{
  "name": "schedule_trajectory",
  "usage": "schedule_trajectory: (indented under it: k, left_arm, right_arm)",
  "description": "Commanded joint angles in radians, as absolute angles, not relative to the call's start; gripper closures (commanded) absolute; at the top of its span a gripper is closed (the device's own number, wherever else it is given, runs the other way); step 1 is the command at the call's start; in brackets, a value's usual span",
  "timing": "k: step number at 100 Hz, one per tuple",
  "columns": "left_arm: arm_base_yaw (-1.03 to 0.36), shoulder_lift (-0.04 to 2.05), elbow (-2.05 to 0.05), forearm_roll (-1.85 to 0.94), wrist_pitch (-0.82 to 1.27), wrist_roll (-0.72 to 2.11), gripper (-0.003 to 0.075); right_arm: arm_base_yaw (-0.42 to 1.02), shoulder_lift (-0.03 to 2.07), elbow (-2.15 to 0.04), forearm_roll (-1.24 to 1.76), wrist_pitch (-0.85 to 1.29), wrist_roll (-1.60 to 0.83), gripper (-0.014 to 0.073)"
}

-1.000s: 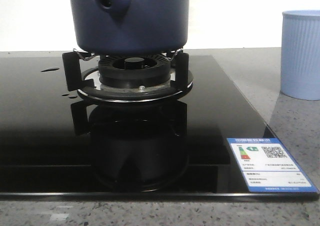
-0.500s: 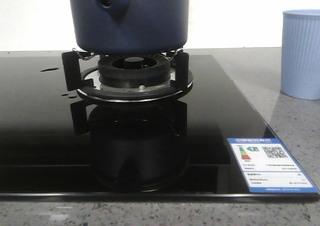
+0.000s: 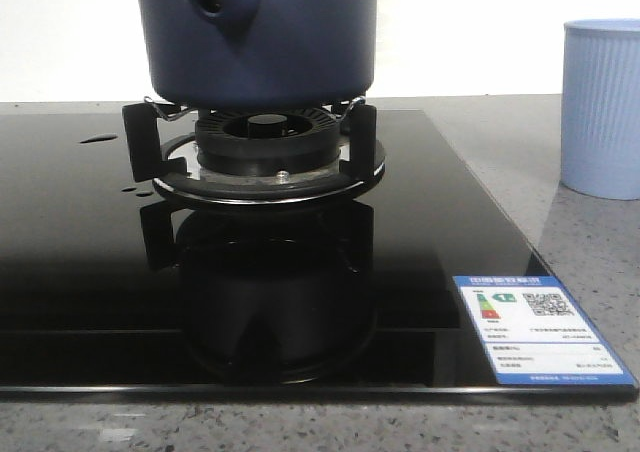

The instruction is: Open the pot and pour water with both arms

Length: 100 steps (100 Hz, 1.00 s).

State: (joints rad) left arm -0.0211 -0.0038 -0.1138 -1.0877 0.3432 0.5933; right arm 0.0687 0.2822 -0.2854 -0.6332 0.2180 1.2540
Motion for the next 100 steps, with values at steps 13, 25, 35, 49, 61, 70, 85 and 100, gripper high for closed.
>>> schedule_trajectory:
  k: [13, 25, 35, 49, 61, 70, 85, 100]
  left_arm:
    - [-0.030, 0.055, -0.205, -1.106, 0.421, 0.750, 0.0739]
    - [-0.030, 0.132, -0.259, -1.106, 0.458, 0.848, 0.0739]
    - [-0.043, 0.188, -0.297, -1.103, 0.458, 0.906, 0.0739]
    - [-0.068, 0.235, -0.330, -1.101, 0.460, 1.003, 0.0739]
    - [-0.091, 0.283, -0.346, -1.101, 0.464, 1.065, 0.0738]
    - [-0.112, 0.336, -0.367, -1.101, 0.474, 1.114, 0.0738]
    - [-0.134, 0.453, -0.431, -1.130, 0.487, 1.141, 0.0738]
    - [-0.138, 0.566, -0.511, -1.211, 0.516, 1.196, 0.0706]
  right_arm:
    - [0.241, 0.467, -0.471, -0.670, 0.451, 1.134, 0.0646]
    - [0.334, 0.537, -0.546, -0.670, 0.609, 1.053, 0.0646]
    - [0.404, 0.562, -0.589, -0.664, 0.674, 0.972, 0.0646]
    - [0.458, 0.566, -0.618, -0.664, 0.686, 0.859, 0.0649]
    - [0.473, 0.566, -0.618, -0.661, 0.684, 0.787, 0.0651]
    - [0.473, 0.566, -0.618, -0.658, 0.674, 0.741, 0.0651]
    - [0.473, 0.566, -0.618, -0.649, 0.592, 0.653, 0.0651]
    - [0.473, 0.566, -0.618, -0.649, 0.532, 0.642, 0.0651]
